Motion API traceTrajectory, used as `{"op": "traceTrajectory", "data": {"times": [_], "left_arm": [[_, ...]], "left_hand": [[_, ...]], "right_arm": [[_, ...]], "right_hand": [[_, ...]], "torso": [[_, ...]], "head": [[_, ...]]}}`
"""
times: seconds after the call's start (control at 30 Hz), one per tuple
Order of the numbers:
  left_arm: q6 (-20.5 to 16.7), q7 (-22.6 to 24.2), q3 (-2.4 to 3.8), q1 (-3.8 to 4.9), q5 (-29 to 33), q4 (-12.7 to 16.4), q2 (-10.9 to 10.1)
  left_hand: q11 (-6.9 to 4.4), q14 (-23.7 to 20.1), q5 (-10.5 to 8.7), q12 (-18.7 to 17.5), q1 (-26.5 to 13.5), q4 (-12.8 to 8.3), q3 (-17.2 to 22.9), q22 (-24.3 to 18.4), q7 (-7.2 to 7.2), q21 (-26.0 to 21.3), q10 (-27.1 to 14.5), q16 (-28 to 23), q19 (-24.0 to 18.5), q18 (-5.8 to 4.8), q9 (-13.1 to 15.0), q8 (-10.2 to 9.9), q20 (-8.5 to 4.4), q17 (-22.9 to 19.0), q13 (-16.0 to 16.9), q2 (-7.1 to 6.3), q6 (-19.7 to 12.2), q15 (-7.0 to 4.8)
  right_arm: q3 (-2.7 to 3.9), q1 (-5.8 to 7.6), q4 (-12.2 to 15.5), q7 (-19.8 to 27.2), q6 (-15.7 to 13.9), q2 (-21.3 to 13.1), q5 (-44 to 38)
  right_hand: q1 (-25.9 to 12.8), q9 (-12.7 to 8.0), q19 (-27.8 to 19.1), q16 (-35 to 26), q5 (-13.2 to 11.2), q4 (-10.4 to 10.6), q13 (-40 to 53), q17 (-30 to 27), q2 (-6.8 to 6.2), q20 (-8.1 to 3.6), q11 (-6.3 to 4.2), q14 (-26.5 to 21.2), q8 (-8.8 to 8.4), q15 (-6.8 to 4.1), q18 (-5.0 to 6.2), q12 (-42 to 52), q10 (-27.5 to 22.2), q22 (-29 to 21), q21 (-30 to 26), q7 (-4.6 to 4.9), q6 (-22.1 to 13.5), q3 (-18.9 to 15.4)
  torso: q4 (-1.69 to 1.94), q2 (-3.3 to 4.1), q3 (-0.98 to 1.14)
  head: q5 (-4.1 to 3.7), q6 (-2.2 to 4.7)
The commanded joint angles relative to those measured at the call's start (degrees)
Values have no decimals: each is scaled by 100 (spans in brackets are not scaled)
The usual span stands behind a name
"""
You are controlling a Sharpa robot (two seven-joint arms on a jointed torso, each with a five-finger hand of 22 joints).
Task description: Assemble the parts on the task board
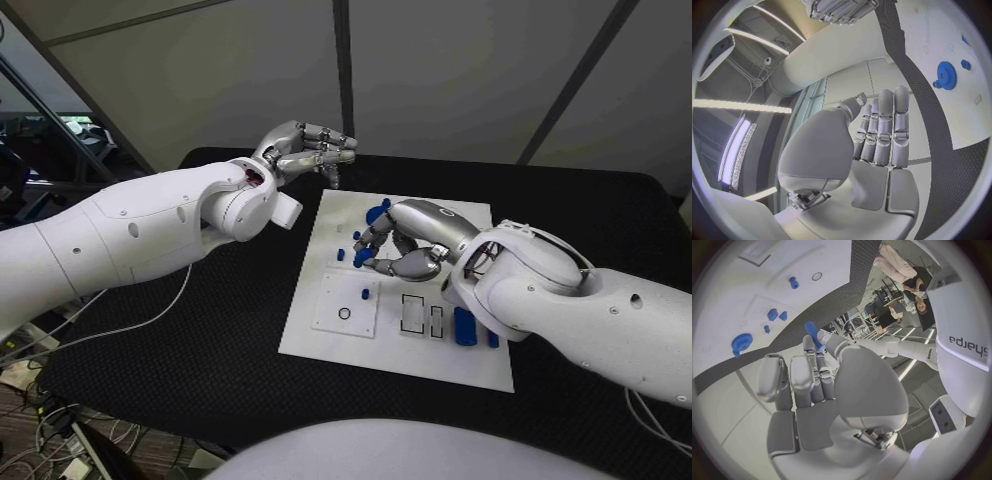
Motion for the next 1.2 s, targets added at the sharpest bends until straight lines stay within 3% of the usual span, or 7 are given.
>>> {"op": "traceTrajectory", "data": {"times": [0.03,0.17,0.43,0.9,1.2], "left_arm": [[64,11,1,13,18,-5,24],[69,2,2,16,18,-7,49],[68,-26,2,19,18,-15,70],[80,-32,2,19,18,-35,105],[86,-35,1,19,18,-38,103]], "left_hand": [[-7,-34,18,19,-41,-4,-31,-8,16,-35,-28,-21,-33,-24,-5,22,8,-5,8,26,-16,8],[-7,-34,18,19,-41,-4,-31,-8,16,-35,-28,-21,-33,-24,-5,22,8,-5,8,26,-16,8],[-7,-34,18,26,-45,-1,-31,-9,17,-37,-30,-22,-33,-24,-4,26,9,-7,8,32,-16,9],[-7,-34,18,26,-45,-1,-31,-9,17,-37,-30,-22,-33,-24,-4,26,9,-7,8,32,-16,9],[-7,-34,18,26,-45,-1,-31,-9,17,-37,-30,-22,-33,-24,-4,26,9,-7,8,32,-16,9]], "right_arm": [[-130,-2,-78,220,90,146,-1],[-336,-19,-217,255,181,305,-105],[-525,-79,-429,260,318,444,-285],[-659,-132,-582,217,403,575,-546],[-684,-137,-596,222,511,589,-611]], "right_hand": [[-10,3,43,27,29,31,1,8,22,5,22,124,18,-40,-111,-26,26,2,24,7,10,-12],[-12,0,39,25,35,32,-3,1,20,6,28,122,8,-37,-110,-43,13,-1,22,14,-4,-15],[-10,0,42,28,37,30,-3,3,19,6,29,122,6,-36,-112,-47,10,4,26,15,-7,-14],[-7,0,51,42,42,27,-4,22,19,7,29,125,4,-35,-115,-51,10,17,35,15,-9,-14],[-5,0,49,47,60,25,-4,23,18,7,30,125,2,-34,-114,-57,12,17,36,16,-9,-14]], "torso": [[-10,0,-1],[-4,0,-1],[-10,-1,6],[-12,-3,3],[-12,-1,5]], "head": [[77,-31],[130,-66],[205,-121],[255,-168],[258,-177]]}}
